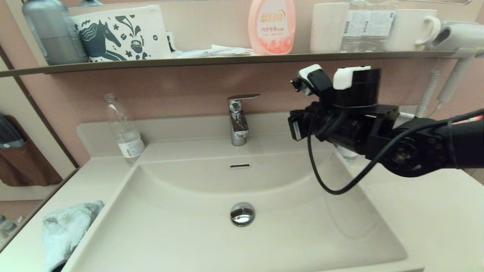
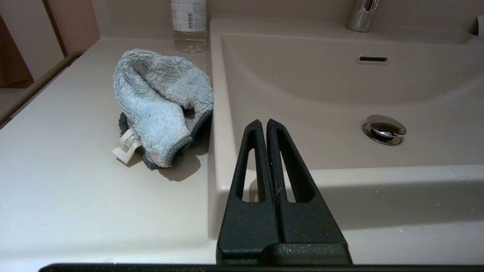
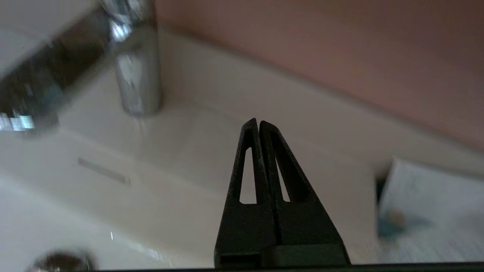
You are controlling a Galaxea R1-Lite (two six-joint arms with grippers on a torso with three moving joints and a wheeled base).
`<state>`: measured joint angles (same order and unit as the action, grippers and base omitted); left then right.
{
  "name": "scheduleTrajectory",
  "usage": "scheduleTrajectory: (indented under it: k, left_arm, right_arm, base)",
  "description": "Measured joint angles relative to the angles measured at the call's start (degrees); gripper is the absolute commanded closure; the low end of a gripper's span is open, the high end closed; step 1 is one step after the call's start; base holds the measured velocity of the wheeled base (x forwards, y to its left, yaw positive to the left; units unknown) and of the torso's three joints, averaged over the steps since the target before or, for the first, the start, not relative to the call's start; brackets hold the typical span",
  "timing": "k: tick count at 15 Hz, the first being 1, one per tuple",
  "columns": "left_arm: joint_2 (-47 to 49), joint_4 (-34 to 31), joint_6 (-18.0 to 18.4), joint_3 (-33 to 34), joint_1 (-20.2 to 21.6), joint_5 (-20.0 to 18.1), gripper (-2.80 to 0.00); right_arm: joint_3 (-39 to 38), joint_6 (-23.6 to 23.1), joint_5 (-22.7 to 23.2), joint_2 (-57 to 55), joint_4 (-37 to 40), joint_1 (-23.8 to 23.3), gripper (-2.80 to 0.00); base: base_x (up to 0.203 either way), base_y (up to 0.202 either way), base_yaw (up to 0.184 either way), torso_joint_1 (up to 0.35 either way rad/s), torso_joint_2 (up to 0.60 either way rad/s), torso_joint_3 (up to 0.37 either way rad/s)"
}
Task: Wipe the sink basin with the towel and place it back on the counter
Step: Turn on the faucet
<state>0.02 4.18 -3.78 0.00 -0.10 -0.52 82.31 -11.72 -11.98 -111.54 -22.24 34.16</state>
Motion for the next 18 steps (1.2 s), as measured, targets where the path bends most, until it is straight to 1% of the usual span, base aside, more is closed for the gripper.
scheduleTrajectory:
  k: [3, 6, 9, 10, 11, 14, 18]
  left_arm:
    - [0.0, 0.0, 0.0, 0.0, 0.0, 0.0, 0.0]
    - [0.0, 0.0, 0.0, 0.0, 0.0, 0.0, 0.0]
    - [0.0, 0.0, 0.0, 0.0, 0.0, 0.0, 0.0]
    - [0.0, 0.0, 0.0, 0.0, 0.0, 0.0, 0.0]
    - [0.0, 0.0, 0.0, 0.0, 0.0, 0.0, 0.0]
    - [0.0, 0.0, 0.0, 0.0, 0.0, 0.0, 0.0]
    - [0.0, 0.0, 0.0, 0.0, 0.0, 0.0, 0.0]
  right_arm:
    - [11.0, -0.4, 0.0, -7.9, -0.3, 2.1, 0.0]
    - [20.0, -1.9, -0.4, -14.7, -0.3, 3.7, 0.0]
    - [27.4, -4.6, -0.5, -19.7, -0.5, 4.5, 0.0]
    - [29.3, -6.5, -0.5, -20.9, -0.7, 4.5, 0.0]
    - [30.1, -8.1, -0.5, -21.7, -1.6, 4.7, 0.0]
    - [30.8, -9.7, -0.5, -22.9, -7.0, 4.8, 0.0]
    - [30.9, -10.1, -0.2, -22.7, -9.0, 4.9, 0.0]
  base:
    - [0.0, 0.0, 0.0, 0.0, 0.0, 0.0]
    - [0.0, 0.0, 0.0, 0.0, 0.0, 0.0]
    - [0.0, 0.0, 0.0, 0.0, 0.0, 0.0]
    - [0.0, 0.0, 0.0, 0.0, 0.0, 0.0]
    - [0.0, 0.0, 0.0, 0.0, 0.0, 0.0]
    - [0.0, 0.0, 0.0, 0.0, 0.0, 0.0]
    - [0.0, 0.0, 0.0, 0.0, 0.0, 0.0]
